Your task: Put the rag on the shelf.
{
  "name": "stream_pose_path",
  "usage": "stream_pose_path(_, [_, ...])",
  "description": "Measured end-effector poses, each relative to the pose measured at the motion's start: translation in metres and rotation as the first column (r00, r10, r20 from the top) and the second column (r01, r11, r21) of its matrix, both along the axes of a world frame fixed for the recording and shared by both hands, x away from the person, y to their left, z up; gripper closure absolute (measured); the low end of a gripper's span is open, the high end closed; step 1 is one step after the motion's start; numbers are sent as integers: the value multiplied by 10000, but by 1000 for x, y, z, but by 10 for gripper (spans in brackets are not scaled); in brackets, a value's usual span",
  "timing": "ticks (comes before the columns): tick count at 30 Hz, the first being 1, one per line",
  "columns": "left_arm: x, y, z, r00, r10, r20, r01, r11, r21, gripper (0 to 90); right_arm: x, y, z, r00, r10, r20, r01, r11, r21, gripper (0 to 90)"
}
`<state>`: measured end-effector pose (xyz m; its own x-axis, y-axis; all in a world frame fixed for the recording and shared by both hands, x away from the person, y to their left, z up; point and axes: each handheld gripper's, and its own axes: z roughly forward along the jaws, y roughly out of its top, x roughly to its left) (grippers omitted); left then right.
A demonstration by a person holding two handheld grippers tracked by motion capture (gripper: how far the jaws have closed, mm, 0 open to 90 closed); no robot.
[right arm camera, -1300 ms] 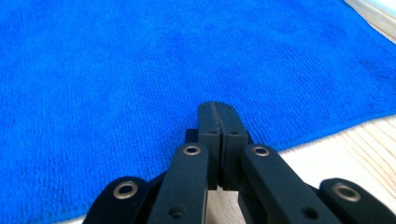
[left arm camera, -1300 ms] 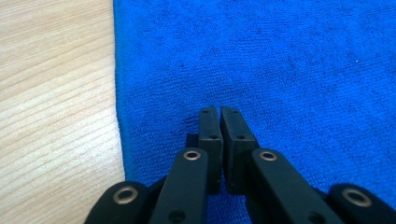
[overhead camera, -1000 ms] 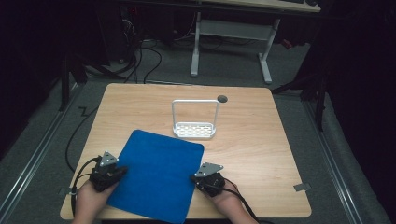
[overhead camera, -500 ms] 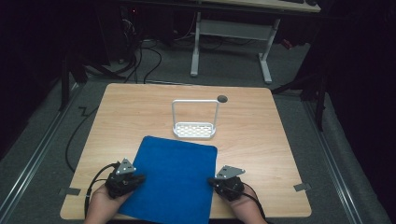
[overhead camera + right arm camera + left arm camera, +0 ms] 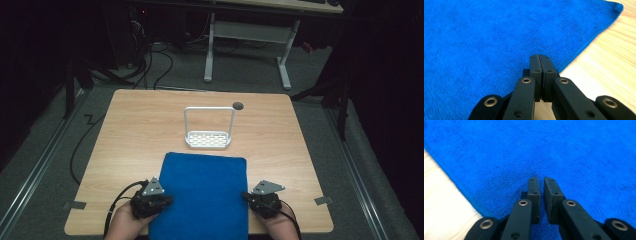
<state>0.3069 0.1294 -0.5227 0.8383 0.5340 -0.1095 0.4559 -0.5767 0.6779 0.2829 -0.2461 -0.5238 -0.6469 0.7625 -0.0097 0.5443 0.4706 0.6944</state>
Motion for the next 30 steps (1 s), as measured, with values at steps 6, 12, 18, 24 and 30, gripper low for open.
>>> stream_pose_path(6, [-8, -18, -1, 9985, -548, 15, 548, 9984, -158, 827, -5, -20, 0, 9991, -426, 4, 426, 9991, 36, 900])
stream_pose_path(12, [-11, -24, -2, 9960, -887, -68, 884, 9954, -367, 817, -9, -34, 0, 9971, -745, -140, 747, 9970, 187, 894])
stream_pose_path(18, [-10, -24, -3, 9953, -961, -90, 956, 9945, -434, 806, -10, -32, 1, 9967, -812, -99, 812, 9967, 69, 888])
stream_pose_path(24, [-8, -19, 0, 9985, -549, -8, 548, 9966, -613, 731, -10, -31, 1, 9963, -849, -106, 850, 9963, 91, 875])
stream_pose_path(30, [10, 10, 1, 9945, 1035, -188, -1052, 9760, -1905, 601, -8, -31, 3, 9974, -688, 191, 679, 9967, 451, 784])
